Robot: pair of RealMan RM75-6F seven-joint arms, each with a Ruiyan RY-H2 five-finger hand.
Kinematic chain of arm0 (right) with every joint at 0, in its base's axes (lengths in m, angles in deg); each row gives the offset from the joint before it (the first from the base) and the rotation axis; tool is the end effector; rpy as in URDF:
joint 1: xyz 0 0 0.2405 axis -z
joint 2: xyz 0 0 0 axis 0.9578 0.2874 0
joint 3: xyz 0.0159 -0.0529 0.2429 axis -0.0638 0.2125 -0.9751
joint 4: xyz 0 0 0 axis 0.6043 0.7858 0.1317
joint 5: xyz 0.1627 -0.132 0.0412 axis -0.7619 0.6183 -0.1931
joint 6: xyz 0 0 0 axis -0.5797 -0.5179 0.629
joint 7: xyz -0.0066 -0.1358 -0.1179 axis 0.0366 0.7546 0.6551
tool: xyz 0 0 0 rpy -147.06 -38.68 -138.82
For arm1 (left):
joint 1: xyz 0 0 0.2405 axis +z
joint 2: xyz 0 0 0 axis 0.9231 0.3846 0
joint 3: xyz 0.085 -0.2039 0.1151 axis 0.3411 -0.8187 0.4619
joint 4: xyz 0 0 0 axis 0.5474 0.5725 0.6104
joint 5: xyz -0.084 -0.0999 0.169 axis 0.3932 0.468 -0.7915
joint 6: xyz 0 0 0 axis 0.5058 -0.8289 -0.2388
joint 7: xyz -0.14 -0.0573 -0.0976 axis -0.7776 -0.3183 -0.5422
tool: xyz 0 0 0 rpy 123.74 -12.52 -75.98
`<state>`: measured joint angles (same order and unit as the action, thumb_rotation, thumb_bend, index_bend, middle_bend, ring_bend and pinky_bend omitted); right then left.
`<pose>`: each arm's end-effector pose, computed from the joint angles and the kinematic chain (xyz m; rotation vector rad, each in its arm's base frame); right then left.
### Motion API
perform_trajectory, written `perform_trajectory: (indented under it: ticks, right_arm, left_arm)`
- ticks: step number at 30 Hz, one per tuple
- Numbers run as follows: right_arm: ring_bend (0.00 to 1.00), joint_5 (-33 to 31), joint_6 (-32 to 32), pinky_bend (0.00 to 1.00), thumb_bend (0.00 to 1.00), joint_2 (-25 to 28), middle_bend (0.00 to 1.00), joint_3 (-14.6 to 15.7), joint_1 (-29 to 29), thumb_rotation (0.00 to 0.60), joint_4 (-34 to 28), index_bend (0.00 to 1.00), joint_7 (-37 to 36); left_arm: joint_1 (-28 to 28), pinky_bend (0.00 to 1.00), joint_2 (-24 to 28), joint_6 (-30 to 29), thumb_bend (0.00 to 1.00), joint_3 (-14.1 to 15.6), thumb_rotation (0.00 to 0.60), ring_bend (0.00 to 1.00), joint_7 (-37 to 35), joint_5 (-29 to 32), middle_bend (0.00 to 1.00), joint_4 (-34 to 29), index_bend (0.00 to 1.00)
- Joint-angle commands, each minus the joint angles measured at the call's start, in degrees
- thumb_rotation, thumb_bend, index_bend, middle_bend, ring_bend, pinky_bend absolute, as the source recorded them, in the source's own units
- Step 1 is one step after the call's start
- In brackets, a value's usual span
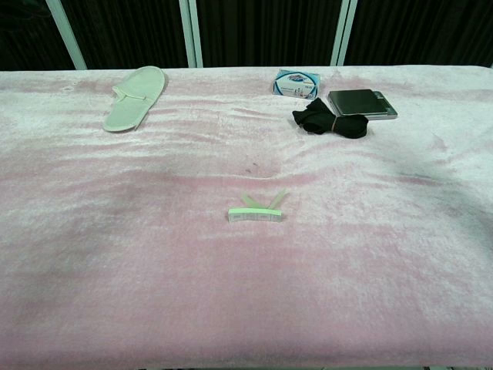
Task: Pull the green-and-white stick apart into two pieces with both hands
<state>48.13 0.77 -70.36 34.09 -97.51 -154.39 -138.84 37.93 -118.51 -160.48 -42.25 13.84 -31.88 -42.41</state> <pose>-0.2493 -0.3098 0.1514 1.5968 -1.4035 1.3701 -0.1910 0.2936 0.1250 -1.8390 -1.3795 -1.4112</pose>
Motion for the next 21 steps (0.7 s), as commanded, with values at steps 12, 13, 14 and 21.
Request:
perform_trajectory:
  ticks: [12, 13, 14, 21]
  right_arm:
    - [0.12, -1.0, -1.3, 0.15, 0.19, 1.5, 0.06, 0.5, 1.1, 0.600, -2.0, 0.00, 2.9]
    - [0.12, -1.4, -1.5, 0.15, 0.19, 1.6, 0.06, 0.5, 1.3, 0.600, -2.1, 0.00, 3.4]
    - [0.12, -1.7, -1.7, 0.15, 0.19, 1.6, 0.06, 0.4, 1.5, 0.600, -2.2, 0.00, 3.6]
    - [0.12, -1.8, -1.1, 0.15, 0.19, 1.5, 0.06, 0.8, 1.4, 0.600, -2.0, 0.00, 3.8]
  left_arm:
    - [0.0, 0.00, -0.1, 0.8, 0.24, 0.7, 0.600, 0.00, 4.0, 0.7, 0.09, -0.2, 0.16]
    - [0.1, 0.00, -0.1, 0.7, 0.24, 0.6, 0.600, 0.00, 4.6, 0.9, 0.09, -0.3, 0.16]
    - [0.2, 0.00, -0.2, 0.5, 0.24, 0.4, 0.600, 0.00, 5.0, 1.2, 0.09, -0.5, 0.16]
    - [0.5, 0.00, -0.5, 0.7, 0.24, 0.6, 0.600, 0.00, 6.0, 2.2, 0.09, -0.8, 0.16]
